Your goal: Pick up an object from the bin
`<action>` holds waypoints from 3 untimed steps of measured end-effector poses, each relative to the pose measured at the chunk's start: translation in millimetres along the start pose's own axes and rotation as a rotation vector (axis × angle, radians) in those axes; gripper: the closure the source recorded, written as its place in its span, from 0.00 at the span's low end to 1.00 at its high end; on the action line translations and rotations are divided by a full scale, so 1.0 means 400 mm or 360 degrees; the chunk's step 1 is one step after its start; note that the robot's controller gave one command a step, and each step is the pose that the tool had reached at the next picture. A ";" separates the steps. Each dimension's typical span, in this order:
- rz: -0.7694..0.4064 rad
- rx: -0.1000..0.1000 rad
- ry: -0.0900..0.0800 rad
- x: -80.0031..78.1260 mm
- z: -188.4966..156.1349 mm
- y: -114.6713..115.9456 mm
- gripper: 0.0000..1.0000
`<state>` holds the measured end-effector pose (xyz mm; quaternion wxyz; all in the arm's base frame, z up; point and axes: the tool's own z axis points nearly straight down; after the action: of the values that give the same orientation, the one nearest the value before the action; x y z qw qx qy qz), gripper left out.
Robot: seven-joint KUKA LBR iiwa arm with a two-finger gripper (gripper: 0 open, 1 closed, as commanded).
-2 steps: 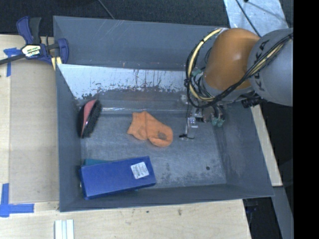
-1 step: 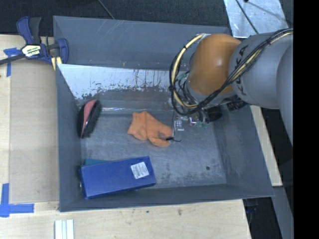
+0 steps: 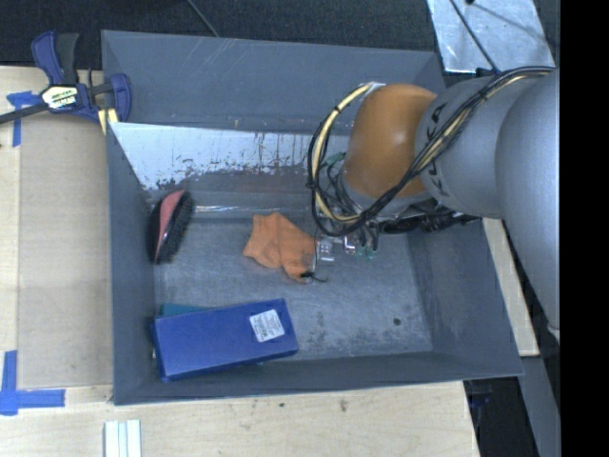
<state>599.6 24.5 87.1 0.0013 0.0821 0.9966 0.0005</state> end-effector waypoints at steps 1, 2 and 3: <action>-0.0050 0.0001 -0.0003 0.024 0.039 0.002 1.00; -0.0050 0.0002 -0.0001 0.025 0.041 0.002 0.00; -0.0051 0.0002 -0.0003 0.024 0.039 0.002 1.00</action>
Offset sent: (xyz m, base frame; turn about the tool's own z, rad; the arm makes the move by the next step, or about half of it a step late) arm 0.0000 0.0000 0.0000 0.0000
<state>590.5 26.9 71.4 0.0022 0.0662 0.9978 -0.0001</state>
